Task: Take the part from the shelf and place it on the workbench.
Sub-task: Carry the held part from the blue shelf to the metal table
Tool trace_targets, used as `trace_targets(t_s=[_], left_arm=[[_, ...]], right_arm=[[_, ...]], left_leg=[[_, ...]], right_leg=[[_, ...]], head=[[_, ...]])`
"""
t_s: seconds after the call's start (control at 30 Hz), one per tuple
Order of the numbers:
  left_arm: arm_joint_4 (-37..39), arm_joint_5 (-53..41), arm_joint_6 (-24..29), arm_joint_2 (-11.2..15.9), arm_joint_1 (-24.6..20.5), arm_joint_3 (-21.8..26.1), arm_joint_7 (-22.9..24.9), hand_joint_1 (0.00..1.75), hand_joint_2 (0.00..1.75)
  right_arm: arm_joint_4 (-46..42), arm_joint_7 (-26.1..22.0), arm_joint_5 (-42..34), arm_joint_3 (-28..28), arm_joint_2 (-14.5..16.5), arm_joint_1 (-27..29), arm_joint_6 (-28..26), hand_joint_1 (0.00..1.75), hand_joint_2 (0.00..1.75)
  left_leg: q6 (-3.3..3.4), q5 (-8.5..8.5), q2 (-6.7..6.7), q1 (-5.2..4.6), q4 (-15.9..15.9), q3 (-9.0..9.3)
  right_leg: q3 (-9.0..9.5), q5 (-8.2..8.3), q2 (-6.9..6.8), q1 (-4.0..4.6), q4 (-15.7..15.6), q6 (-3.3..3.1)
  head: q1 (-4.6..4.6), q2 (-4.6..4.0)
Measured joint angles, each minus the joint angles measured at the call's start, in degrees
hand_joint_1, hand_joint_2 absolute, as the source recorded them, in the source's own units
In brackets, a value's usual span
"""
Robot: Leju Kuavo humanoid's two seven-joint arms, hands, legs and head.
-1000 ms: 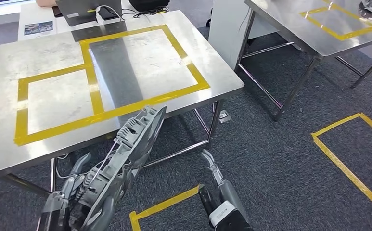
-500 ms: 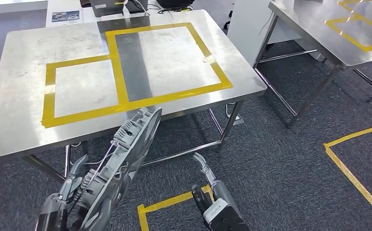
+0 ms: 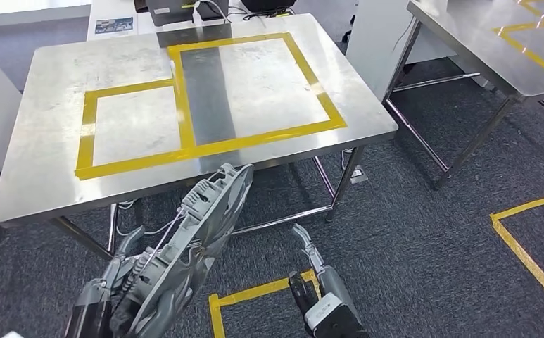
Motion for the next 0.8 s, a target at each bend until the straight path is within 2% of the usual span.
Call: trace_targets(t_s=[0.07, 0.1, 0.13, 0.17, 0.23, 0.3, 0.4, 0.43, 0.5, 0.57, 0.6, 0.63, 0.67, 0.73, 0.8], left_arm=[[0.01, 5.09, 0.4, 0.23, 0.49, 0.22, -4.37, 1.75, 1.75], [0.01, 6.75, 0.54, 0.31, 1.03, 0.45, -6.14, 1.75, 1.75], [0.01, 7.52, 0.62, 0.34, 1.68, 0.8, -7.35, 1.75, 1.75], [-0.01, 7.91, 0.65, 0.34, 2.35, 1.33, -8.28, 1.75, 1.75], [-0.15, 8.14, 0.67, 0.31, 3.52, 2.82, -9.61, 1.75, 1.75], [-0.45, 7.93, 0.68, 0.25, 4.55, 4.4, -10.33, 1.75, 1.75], [-0.77, 7.55, 0.67, 0.14, 5.7, 5.93, -10.59, 1.75, 1.75], [-0.83, 7.51, 0.67, 0.1, 5.93, 6.3, -10.59, 1.75, 1.75], [-0.94, 7.46, 0.66, 0.04, 6.21, 6.93, -10.61, 1.75, 1.75], [-0.98, 7.44, 0.67, 0.02, 6.38, 7.45, -10.64, 1.75, 1.75], [-0.99, 7.43, 0.67, 0.02, 6.5, 7.67, -10.65, 1.75, 1.75], [-0.99, 7.43, 0.67, 0.01, 6.64, 7.86, -10.64, 1.75, 1.75], [-0.99, 7.43, 0.66, 0.0, 6.77, 8.01, -10.64, 1.75, 1.75], [-1.05, 7.42, 0.66, -0.03, 6.94, 8.25, -10.62, 1.75, 1.75], [-1.19, 7.36, 0.66, -0.12, 6.98, 8.52, -10.63, 1.75, 1.75]], right_arm=[[0.28, 0.66, -0.09, 0.0, -0.05, 0.06, 1.12, 0.0, 0.0], [0.5, 0.69, -0.21, 0.0, -0.08, 0.13, 1.51, 0.0, 0.0], [0.72, 0.48, -0.34, 0.0, -0.09, 0.21, 1.74, 0.0, 0.0], [0.9, 0.19, -0.44, 0.0, -0.1, 0.27, 1.87, 0.0, 0.0], [1.08, -0.28, -0.41, -0.01, -0.1, 0.32, 1.94, 0.0, 0.0], [1.05, -0.46, -0.17, -0.01, -0.1, 0.34, 1.87, 0.0, 0.0], [1.01, -0.51, 0.07, -0.01, -0.11, 0.39, 1.78, 0.0, 0.0], [1.01, -0.51, 0.1, -0.01, -0.12, 0.39, 1.75, 0.0, 0.0], [1.01, -0.55, 0.16, -0.02, -0.12, 0.38, 1.73, 0.0, 0.0], [1.02, -0.57, 0.19, -0.02, -0.14, 0.43, 1.72, 0.0, 0.0], [1.03, -0.57, 0.19, -0.02, -0.15, 0.47, 1.72, 0.0, 0.0], [1.03, -0.57, 0.19, -0.02, -0.17, 0.5, 1.72, 0.0, 0.0], [1.03, -0.57, 0.19, -0.02, -0.18, 0.52, 1.72, 0.0, 0.0], [1.02, -0.57, 0.19, -0.02, -0.19, 0.5, 1.72, 0.0, 0.0], [1.01, -0.59, 0.19, -0.02, -0.19, 0.46, 1.7, 0.0, 0.0]], left_leg=[[-0.29, -3.37, 0.14, 0.0, 6.71, -2.64], [-0.45, -3.97, 0.19, 0.03, 8.87, -3.36], [-0.58, -3.51, 0.28, 0.08, 8.97, -3.13], [-0.67, -2.26, 0.41, 0.16, 7.14, -1.99], [-0.69, 0.22, 0.89, 0.27, 0.17, 1.85], [-0.11, 0.78, 1.02, 0.19, -3.94, 4.25], [1.03, 0.98, 0.6, 0.09, -4.15, 4.25], [1.31, 1.13, 0.53, 0.17, -4.22, 4.21], [1.77, 1.36, 0.46, 0.35, -4.38, 4.13], [2.03, 1.49, 0.42, 0.28, -4.38, 3.87], [2.09, 1.53, 0.41, 0.22, -4.37, 3.76], [2.13, 1.56, 0.38, 0.16, -4.37, 3.69], [2.15, 1.6, 0.33, 0.08, -4.37, 3.67], [2.11, 1.72, 0.18, -0.04, -4.39, 3.7], [1.77, 1.98, 0.09, -0.1, -4.46, 3.54]], right_leg=[[-0.31, 0.3, -0.14, 0.0, 0.02, -0.14], [-0.48, 0.28, -0.18, 0.0, 0.17, -0.11], [-0.61, 0.22, -0.19, -0.02, 0.39, -0.04], [-0.71, 0.1, -0.17, -0.06, 0.68, 0.09], [-1.05, -0.43, -0.14, -0.06, 1.71, 0.66], [-1.62, -0.93, -0.15, 0.09, 2.82, 1.39], [-2.27, -0.98, -0.24, 0.01, 3.43, 2.24], [-2.68, -1.46, -0.15, -0.05, 4.07, 2.55], [-4.81, -4.12, 0.13, -0.26, 8.48, 3.22], [-8.0, -7.4, 0.25, -0.5, 15.79, 3.64], [-9.17, -8.14, 0.26, -0.56, 18.43, 3.69], [-9.5, -7.91, 0.28, -0.58, 19.25, 3.62], [-8.82, -6.76, 0.31, -0.56, 17.97, 3.41], [-5.1, -3.3, 0.48, -0.37, 10.48, 2.46], [-2.18, -1.73, 0.6, 0.04, 4.33, 1.45]], head=[[-0.8, 0.0], [-1.1, 0.0], [-1.33, 0.0], [-1.56, 0.0], [-2.14, 0.0], [-2.52, 0.0], [-2.2, 0.0], [-2.07, 0.0], [-1.53, 0.0], [-0.9, 0.0], [-0.73, 0.0], [-0.59, 0.0], [-0.44, 0.0], [-0.14, 0.0], [-0.1, 0.0]])
